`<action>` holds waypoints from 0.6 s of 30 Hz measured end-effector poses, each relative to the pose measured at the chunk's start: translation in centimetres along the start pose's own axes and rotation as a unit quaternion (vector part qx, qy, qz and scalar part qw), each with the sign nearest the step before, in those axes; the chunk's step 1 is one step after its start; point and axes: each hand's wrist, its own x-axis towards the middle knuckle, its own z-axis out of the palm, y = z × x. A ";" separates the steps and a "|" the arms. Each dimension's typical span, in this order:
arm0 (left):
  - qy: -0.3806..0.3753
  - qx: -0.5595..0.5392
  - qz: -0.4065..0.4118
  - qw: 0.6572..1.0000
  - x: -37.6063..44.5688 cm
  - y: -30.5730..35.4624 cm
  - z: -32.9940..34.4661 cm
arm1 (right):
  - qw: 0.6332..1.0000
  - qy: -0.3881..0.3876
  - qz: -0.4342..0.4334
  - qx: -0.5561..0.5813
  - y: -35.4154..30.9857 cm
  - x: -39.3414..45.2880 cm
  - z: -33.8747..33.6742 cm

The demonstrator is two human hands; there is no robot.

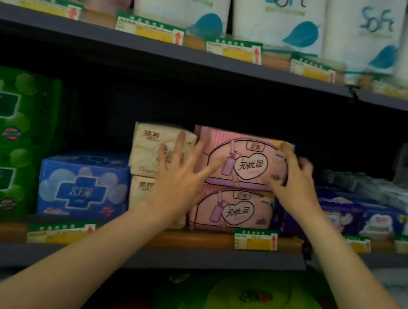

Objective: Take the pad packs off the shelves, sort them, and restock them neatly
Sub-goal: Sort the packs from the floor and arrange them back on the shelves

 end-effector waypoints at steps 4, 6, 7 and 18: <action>-0.035 -0.004 0.010 0.999 0.2 0.1 0.5 | 0.999 -0.019 -0.020 -0.028 1.1 -0.1 1.6; -0.047 -0.015 0.009 0.999 0.2 0.1 0.5 | 0.999 0.018 -0.028 -0.010 1.0 0.1 1.9; -0.042 -0.017 0.011 0.999 0.1 0.0 0.6 | 0.999 0.034 -0.034 -0.001 1.1 0.2 2.0; 0.023 0.012 0.042 0.999 -0.3 -1.1 1.9 | 0.991 0.105 -0.074 -0.043 0.3 1.4 3.5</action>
